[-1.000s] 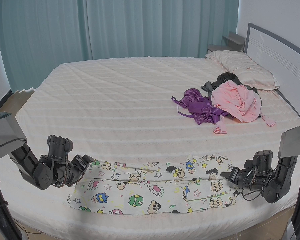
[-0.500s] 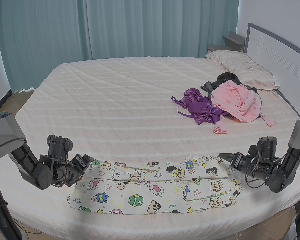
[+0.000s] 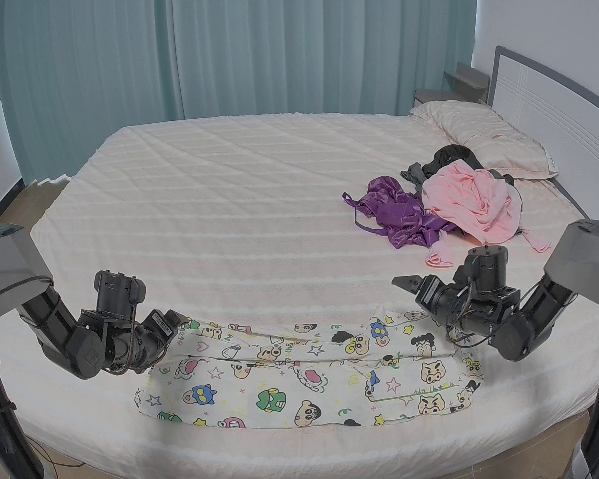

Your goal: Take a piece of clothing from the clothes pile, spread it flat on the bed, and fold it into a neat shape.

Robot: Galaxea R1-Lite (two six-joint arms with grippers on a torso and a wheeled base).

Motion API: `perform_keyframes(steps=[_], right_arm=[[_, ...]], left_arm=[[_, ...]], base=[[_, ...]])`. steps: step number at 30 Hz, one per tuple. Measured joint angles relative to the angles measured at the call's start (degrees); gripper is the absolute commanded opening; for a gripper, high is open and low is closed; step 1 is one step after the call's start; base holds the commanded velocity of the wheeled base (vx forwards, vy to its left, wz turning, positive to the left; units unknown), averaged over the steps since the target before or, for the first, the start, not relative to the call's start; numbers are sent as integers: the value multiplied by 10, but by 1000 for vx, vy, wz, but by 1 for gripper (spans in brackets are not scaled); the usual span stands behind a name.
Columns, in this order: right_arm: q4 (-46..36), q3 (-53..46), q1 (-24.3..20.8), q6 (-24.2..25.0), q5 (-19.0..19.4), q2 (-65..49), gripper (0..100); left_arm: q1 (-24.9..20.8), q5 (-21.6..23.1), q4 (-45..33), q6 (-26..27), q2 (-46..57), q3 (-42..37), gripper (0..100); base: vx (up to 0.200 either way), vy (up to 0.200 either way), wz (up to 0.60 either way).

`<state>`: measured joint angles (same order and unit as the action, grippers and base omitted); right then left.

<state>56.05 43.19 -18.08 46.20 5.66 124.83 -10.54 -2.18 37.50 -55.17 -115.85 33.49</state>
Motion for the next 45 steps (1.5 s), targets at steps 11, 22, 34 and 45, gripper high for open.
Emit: perform_keyframes(steps=[11, 22, 34, 45], right_arm=[[-57, 47, 4, 19, -64, 83, 100], [-54, 13, 28, 42, -88, 34, 100], [61, -113, 44, 44, -84, -20, 100], [98, -159, 41, 42, -81, -8, 100]], left_arm=[[1, 4, 1, 0, -5, 1, 100], [1, 2, 1, 0, -7, 1, 100], [26, -7, -1, 83, 13, 35, 100], [37, -11, -41, 213, 18, 38, 100]], base=[[0, 0, 0], [0, 0, 0], [0, 0, 0], [0, 0, 0]])
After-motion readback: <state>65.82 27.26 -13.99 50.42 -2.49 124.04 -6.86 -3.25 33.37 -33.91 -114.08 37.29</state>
